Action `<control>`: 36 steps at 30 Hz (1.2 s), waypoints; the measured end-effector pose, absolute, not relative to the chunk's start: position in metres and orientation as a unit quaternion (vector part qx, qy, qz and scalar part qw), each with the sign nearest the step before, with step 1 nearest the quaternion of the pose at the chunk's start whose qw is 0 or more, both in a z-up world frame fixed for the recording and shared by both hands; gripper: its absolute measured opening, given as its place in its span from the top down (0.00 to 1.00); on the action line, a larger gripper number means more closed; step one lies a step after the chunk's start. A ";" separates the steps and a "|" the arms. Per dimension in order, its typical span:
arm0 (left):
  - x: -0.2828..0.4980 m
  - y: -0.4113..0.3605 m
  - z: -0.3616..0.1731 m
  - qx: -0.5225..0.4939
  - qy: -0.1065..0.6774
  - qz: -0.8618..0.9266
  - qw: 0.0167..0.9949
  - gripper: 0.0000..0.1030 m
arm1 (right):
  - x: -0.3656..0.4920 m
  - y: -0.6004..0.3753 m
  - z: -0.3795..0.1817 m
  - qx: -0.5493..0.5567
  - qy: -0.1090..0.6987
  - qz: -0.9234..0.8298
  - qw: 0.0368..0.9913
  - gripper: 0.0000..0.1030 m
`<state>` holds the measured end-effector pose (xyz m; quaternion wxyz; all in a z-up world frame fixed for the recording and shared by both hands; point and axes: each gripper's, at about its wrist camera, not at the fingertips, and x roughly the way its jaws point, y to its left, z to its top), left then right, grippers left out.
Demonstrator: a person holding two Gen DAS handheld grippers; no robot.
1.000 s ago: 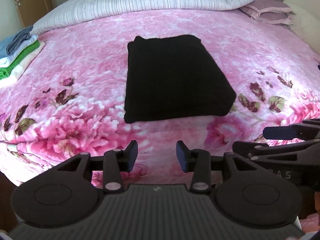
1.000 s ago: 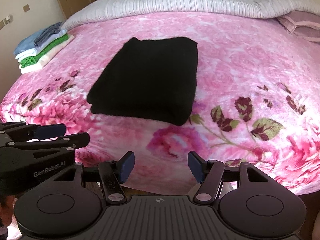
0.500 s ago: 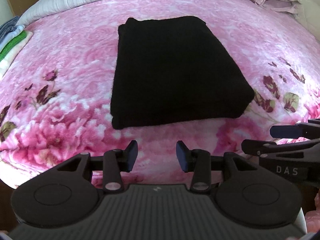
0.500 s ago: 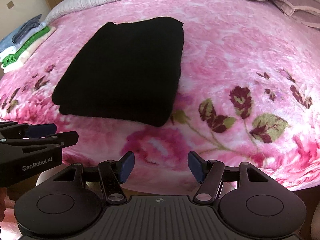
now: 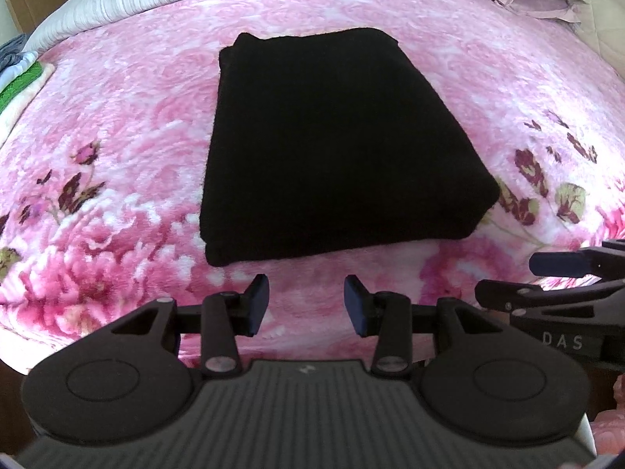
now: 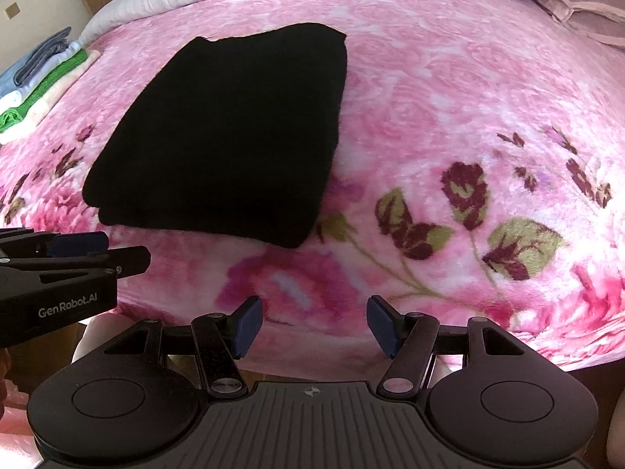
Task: Fold clothes
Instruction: 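Grasp the folded black garment's sides with both grippers and lift it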
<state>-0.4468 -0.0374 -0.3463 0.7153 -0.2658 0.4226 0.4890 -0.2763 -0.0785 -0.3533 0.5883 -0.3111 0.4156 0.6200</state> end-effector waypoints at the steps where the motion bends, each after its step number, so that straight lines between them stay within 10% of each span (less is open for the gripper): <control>1: -0.450 -0.037 -0.343 -0.267 0.418 0.479 0.724 0.63 | -0.276 -0.078 -0.353 -0.311 0.415 0.620 0.588 0.39; 13: -0.572 0.056 -0.344 -0.523 0.161 0.406 0.732 0.48 | -0.180 -0.059 -0.339 -0.072 0.518 0.644 0.558 0.39; 36: -0.557 0.174 -0.435 -0.630 0.143 0.297 0.703 0.41 | -0.171 0.057 -0.419 0.056 0.639 0.635 0.431 0.29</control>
